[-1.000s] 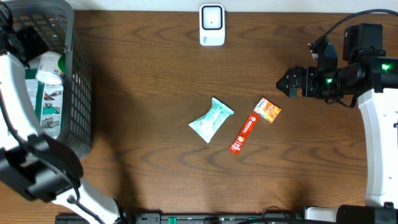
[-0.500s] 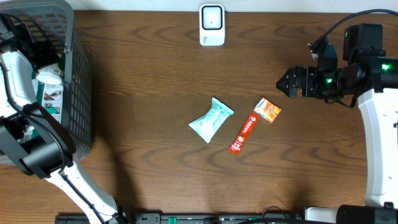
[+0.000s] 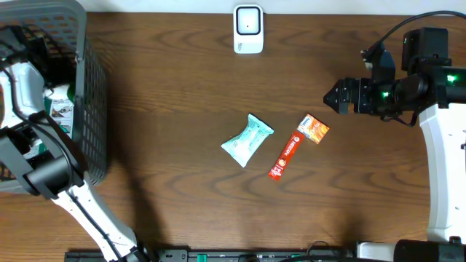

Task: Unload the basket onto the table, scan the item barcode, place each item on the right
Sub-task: 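Grasp the clear cotton-swab tub in the basket with the left gripper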

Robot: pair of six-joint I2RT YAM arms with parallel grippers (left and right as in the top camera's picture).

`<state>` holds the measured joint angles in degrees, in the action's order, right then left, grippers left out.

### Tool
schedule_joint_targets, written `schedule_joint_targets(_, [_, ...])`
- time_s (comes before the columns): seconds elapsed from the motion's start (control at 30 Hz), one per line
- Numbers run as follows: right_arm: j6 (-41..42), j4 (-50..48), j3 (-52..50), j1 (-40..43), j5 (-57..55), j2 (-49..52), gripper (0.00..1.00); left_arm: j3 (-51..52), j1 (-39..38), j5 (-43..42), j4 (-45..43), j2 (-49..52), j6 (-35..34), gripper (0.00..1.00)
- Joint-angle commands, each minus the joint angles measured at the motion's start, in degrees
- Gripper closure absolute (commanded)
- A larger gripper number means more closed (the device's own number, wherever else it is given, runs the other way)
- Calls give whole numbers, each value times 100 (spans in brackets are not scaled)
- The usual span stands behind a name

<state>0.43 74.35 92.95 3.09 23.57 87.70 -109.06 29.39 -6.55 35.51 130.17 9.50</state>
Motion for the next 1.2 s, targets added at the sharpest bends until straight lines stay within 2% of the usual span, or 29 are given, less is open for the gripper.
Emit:
schedule_joint_targets(0.0, [35, 2, 101, -9, 26, -4, 1, -42, -7, -35, 42, 249, 142, 17])
schedule_joint_targets(0.13, [35, 2, 101, -9, 26, -4, 1, -39, -9, -35, -26, 136, 140, 26])
schedule_joint_targets(0.2, [35, 4, 101, -9, 26, -4, 1, -48, -2, -31, -118, -57, 142, 36])
schedule_joint_targets(0.23, [35, 2, 101, -9, 26, -4, 1, -48, 2, -31, -153, -175, 142, 37])
schedule_joint_targets(0.67, [35, 4, 101, -9, 26, -4, 1, -48, 33, -31, -216, -2192, 0, 37])
schedule_joint_targets(1.03, [35, 4, 101, -9, 26, -4, 1, -48, 11, -37, 754, -4087, -911, 37])
schedule_joint_targets(1.17, [35, 4, 101, -9, 26, -4, 1, -48, -59, -37, 1045, -4551, -964, 37])
